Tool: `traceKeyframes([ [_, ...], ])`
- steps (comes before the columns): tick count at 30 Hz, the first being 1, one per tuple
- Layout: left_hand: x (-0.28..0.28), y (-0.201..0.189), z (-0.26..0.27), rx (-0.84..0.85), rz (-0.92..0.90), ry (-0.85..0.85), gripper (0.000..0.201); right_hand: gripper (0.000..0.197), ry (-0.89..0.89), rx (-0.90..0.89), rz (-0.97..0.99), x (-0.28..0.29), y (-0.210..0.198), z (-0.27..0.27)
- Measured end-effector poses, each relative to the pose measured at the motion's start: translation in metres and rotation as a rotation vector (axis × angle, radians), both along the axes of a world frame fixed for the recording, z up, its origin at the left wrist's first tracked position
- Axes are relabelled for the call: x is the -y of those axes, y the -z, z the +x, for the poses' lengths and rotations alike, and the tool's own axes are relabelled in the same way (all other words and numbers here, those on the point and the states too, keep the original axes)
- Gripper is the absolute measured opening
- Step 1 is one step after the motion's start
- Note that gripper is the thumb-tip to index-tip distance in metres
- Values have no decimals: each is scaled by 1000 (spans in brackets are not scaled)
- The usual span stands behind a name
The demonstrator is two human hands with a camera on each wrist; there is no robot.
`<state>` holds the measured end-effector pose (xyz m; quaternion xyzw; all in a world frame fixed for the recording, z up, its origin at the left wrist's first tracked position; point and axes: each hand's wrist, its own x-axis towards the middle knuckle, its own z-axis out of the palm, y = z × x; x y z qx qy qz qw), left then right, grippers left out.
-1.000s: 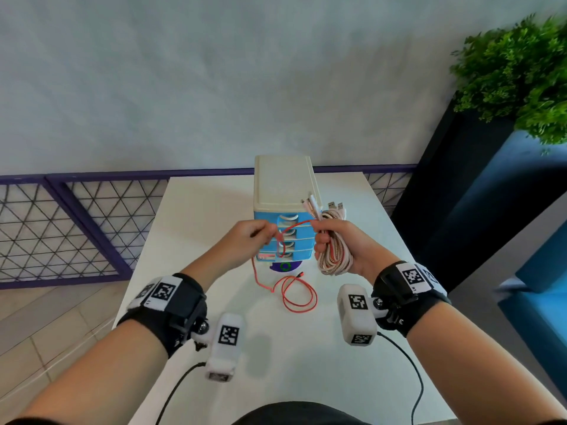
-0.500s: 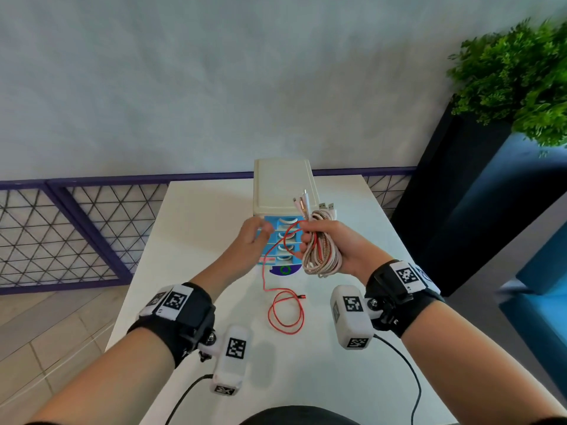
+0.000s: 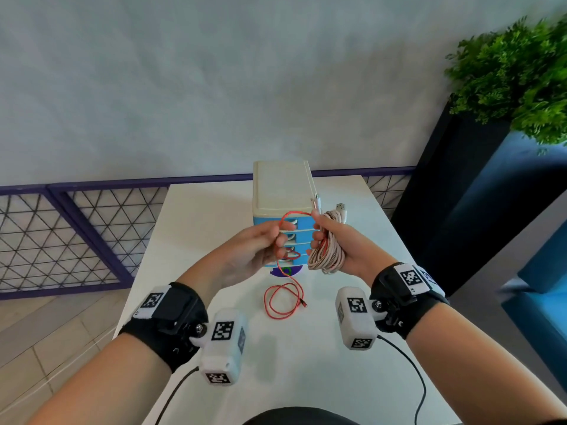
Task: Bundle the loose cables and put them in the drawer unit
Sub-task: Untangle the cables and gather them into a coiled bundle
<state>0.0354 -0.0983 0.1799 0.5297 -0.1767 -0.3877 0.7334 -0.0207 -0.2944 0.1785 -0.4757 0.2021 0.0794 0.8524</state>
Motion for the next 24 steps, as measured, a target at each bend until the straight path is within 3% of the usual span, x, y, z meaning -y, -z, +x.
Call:
traceKeyframes([
  [4, 18, -19, -10, 431, 277, 89, 20, 50, -122, 58, -131, -11, 4, 3],
  [7, 25, -22, -11, 430, 353, 108, 20, 60, -213, 119, -215, -18, 6, 4],
  [11, 26, -23, -10, 381, 413, 105, 29, 75, -320, 151, -140, -19, 4, 1],
  [14, 25, -26, -9, 354, 448, 58, 19, 84, -359, 172, -94, -17, 5, 0],
  [17, 24, -28, -10, 385, 483, 60, 18, 54, -283, 246, -199, -18, 4, 0],
  [21, 24, -28, -18, 353, 473, 117, 29, 9, -50, 223, -382, -22, -1, 5],
  [24, 21, -26, -25, 136, 312, 178, 34, 12, 182, 203, -305, -18, -3, 13],
])
